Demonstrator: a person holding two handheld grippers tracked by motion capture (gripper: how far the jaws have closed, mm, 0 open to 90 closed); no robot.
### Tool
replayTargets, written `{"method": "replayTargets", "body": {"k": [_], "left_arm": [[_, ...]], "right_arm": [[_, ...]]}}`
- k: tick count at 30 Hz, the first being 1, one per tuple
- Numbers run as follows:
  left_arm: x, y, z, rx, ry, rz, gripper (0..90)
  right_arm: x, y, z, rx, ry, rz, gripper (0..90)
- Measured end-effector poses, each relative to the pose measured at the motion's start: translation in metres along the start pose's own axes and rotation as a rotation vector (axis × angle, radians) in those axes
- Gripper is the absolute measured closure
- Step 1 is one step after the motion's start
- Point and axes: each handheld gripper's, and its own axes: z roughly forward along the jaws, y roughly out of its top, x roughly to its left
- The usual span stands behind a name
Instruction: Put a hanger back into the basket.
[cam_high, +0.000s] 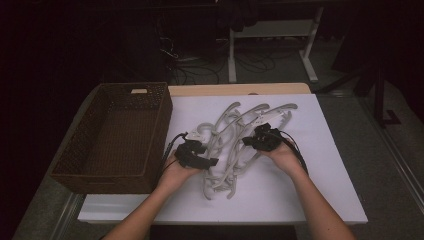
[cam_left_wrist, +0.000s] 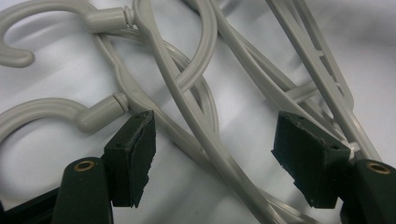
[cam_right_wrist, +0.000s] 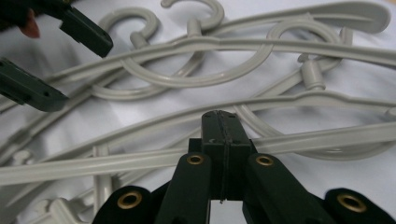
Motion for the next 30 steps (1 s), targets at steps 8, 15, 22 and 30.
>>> {"method": "replayTargets", "body": {"k": [8, 15, 22, 30], "left_arm": [[-0.001, 0.001, 0.001, -0.006, -0.004, 0.008, 31.1], [0.0, 0.006, 0.007, -0.013, -0.005, 0.012, 37.0], [0.005, 0.013, 0.012, -0.021, -0.032, -0.016, 48.2], [0.01, 0.017, 0.011, -0.073, -0.073, -0.073, 64.5]], "right_arm": [[0.0, -0.002, 0.003, 0.014, -0.002, -0.003, 88.8], [-0.001, -0.003, 0.004, 0.016, 0.002, -0.001, 88.8], [-0.001, -0.003, 0.005, 0.018, 0.002, 0.0, 88.9], [-0.001, -0.004, 0.005, 0.022, 0.002, -0.003, 88.9]]}}
